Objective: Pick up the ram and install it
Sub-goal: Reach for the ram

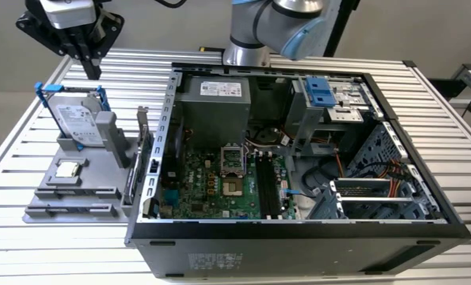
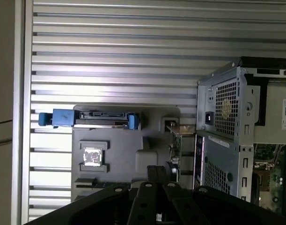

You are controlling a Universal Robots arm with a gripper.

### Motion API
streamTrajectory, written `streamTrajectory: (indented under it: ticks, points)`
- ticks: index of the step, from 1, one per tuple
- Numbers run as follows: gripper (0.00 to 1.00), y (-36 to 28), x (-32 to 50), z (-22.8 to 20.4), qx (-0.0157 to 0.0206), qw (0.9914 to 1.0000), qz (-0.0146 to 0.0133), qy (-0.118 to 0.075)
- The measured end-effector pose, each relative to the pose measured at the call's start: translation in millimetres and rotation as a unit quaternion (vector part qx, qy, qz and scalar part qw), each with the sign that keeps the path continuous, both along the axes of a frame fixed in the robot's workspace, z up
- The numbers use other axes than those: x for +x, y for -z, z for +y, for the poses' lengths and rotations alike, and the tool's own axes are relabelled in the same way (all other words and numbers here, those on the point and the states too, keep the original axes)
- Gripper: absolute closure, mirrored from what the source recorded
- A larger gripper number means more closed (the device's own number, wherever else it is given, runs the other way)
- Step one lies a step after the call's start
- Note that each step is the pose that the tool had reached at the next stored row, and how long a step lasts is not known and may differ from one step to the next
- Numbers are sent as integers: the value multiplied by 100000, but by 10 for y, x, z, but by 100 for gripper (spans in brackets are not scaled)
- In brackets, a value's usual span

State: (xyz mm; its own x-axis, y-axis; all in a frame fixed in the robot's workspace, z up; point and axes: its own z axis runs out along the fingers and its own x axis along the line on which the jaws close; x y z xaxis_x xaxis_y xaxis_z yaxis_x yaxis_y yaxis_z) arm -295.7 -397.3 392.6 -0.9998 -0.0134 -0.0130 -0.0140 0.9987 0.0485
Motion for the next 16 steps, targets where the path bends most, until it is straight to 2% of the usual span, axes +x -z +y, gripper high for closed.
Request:
streamTrajectory:
  ticks: [10, 16]
  points:
    - [100, 0, -113, 0, 3, 99996, -4, -857]
    - [100, 0, -218, 0, 2, 99992, -3, -1298]
